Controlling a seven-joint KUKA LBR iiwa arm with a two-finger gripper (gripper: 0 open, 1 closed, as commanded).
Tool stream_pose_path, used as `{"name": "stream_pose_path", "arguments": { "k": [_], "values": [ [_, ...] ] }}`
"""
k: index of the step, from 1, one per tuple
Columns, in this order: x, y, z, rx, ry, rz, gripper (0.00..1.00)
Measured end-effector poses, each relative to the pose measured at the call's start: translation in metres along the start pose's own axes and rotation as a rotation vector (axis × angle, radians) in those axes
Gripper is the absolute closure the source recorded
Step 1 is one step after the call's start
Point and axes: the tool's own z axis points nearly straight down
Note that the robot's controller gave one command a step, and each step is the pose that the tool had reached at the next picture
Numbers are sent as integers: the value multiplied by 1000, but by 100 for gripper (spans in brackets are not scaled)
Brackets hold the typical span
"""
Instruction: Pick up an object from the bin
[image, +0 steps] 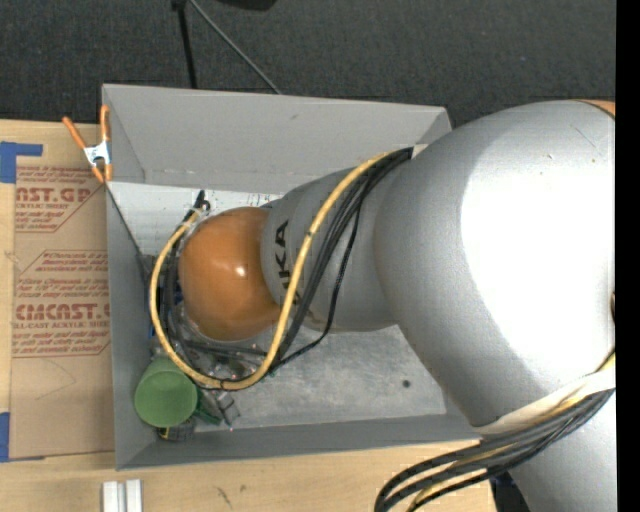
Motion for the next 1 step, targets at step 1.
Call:
{"name": "stream_pose_path", "arguments": {
  "k": [1],
  "values": [
    [3,-3,-2,2,12,3,100]
  ]
}}
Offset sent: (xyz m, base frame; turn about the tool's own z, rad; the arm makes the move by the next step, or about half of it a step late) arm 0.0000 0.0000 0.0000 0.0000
